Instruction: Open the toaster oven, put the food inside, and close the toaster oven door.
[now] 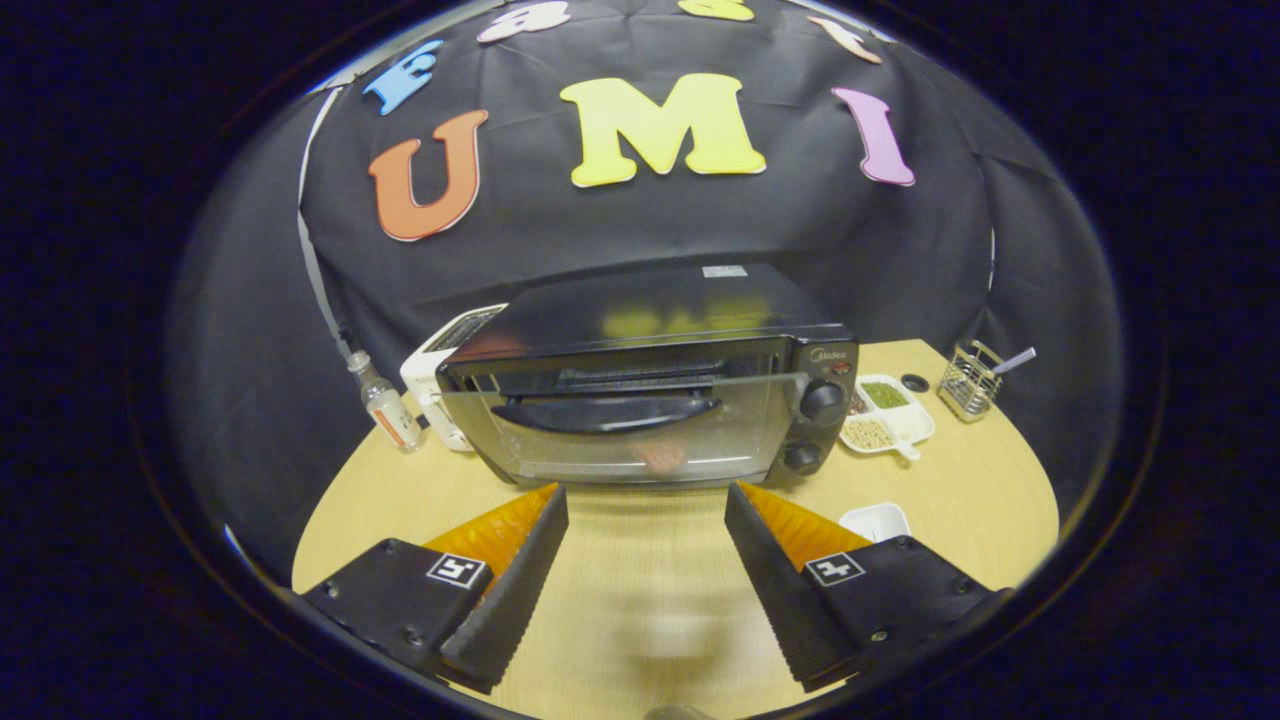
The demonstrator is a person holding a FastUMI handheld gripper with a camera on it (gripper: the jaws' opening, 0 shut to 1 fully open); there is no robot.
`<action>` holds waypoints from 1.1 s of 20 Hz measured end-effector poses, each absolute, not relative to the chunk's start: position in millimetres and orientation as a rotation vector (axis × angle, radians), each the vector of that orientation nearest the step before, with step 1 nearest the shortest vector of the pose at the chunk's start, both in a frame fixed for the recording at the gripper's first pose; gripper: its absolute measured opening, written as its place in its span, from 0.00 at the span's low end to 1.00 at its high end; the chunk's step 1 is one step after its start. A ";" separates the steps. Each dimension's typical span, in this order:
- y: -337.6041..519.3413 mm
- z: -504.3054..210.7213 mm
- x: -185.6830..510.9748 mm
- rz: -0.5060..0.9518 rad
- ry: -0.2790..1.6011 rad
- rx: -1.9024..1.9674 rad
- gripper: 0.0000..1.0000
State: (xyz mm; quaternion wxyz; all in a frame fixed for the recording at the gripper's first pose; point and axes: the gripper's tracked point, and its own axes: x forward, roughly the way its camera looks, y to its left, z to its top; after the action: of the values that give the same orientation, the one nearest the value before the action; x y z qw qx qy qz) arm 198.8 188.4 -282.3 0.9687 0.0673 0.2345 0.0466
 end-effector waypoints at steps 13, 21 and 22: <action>108.9 -174.0 113.0 0.000 0.264 0.059 1.00; 7.8 -18.5 21.8 -0.044 -0.009 0.037 1.00; -5.3 -7.2 10.8 -0.034 -0.033 0.048 1.00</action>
State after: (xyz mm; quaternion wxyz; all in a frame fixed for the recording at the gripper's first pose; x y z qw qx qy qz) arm 10.8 -5.3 -7.2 0.9994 0.0242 -0.0166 -0.0169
